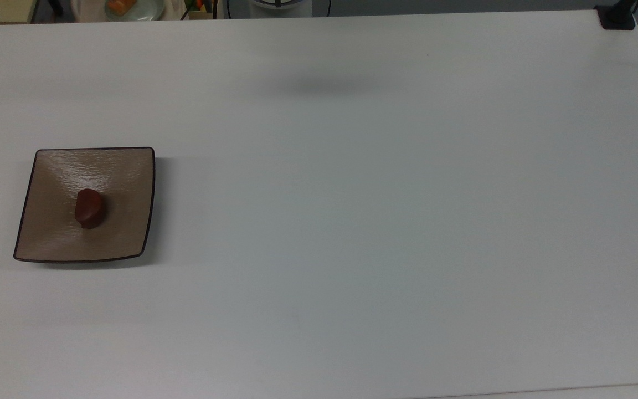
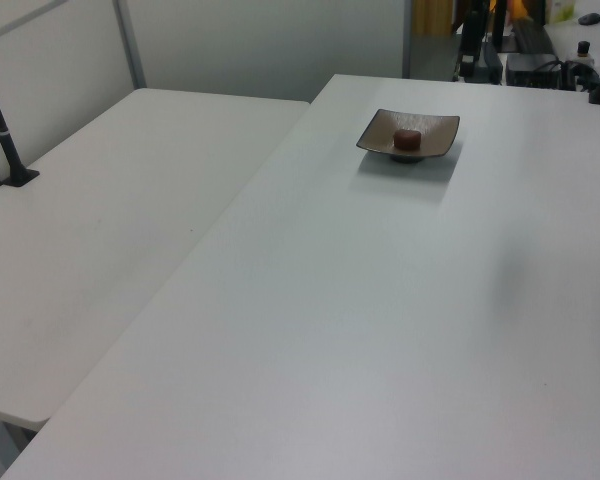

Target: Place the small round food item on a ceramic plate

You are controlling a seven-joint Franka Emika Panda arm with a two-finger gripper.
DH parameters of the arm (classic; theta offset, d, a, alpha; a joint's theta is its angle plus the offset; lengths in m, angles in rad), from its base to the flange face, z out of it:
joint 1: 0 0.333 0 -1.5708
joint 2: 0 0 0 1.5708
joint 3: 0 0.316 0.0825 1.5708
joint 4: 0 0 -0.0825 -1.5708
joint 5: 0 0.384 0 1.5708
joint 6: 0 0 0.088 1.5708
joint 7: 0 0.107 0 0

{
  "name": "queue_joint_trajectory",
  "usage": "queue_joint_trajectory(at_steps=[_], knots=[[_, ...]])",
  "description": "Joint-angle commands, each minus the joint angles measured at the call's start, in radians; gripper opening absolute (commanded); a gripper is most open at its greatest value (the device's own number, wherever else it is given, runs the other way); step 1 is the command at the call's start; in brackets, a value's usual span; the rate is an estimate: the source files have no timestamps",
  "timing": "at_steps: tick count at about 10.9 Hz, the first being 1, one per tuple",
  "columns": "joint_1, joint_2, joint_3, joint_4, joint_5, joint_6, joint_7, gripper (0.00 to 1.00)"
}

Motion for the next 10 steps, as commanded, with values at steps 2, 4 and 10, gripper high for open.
queue_joint_trajectory(at_steps=[2,4,10], knots=[[-0.011,0.025,-0.011,0.008,0.005,0.023,-0.019,1.00],[-0.005,0.028,-0.011,0.014,0.002,0.027,-0.019,1.00],[-0.002,0.022,-0.011,0.010,0.000,0.037,-0.014,1.00]])
